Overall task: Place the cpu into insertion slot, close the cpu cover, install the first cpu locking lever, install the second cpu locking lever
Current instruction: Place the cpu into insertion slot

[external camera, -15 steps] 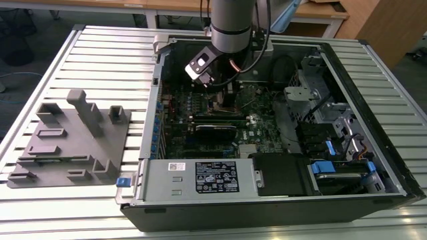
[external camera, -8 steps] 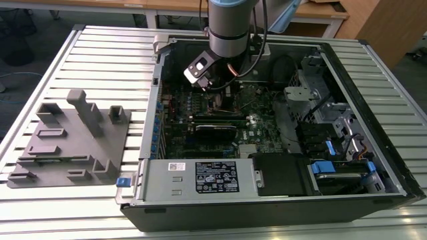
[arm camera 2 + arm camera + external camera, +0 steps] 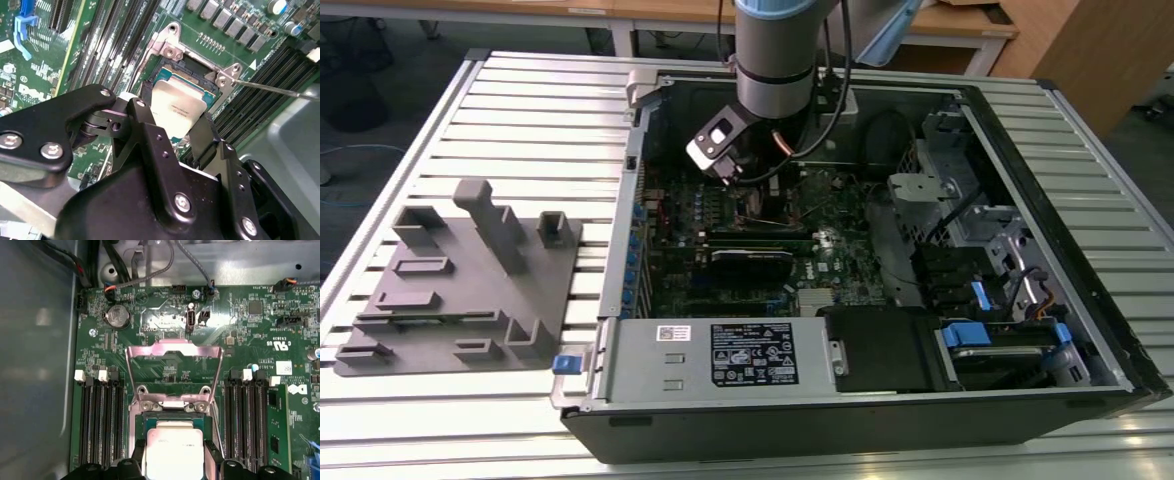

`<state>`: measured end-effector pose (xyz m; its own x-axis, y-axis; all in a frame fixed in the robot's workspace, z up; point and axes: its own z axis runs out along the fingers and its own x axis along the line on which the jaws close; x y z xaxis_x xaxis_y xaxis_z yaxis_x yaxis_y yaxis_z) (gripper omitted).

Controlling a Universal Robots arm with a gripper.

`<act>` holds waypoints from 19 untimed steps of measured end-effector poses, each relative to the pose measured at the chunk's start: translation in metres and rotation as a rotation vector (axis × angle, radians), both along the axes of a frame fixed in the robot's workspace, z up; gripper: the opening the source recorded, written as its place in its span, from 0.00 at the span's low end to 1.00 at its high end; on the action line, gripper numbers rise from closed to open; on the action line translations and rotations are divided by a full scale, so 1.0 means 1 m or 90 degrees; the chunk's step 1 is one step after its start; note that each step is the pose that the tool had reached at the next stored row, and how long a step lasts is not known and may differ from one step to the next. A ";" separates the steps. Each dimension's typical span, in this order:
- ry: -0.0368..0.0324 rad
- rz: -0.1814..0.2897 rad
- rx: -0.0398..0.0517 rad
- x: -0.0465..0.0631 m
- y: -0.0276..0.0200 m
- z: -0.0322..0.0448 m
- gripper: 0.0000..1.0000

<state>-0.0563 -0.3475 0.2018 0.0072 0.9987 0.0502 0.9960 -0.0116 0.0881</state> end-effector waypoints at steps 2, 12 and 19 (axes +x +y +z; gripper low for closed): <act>0.0001 -0.002 -0.0001 -0.002 0.0000 -0.0037 0.54; -0.0001 -0.003 0.0002 -0.001 0.0000 -0.0044 0.54; 0.0001 -0.003 -0.0001 -0.001 0.0000 -0.0073 0.54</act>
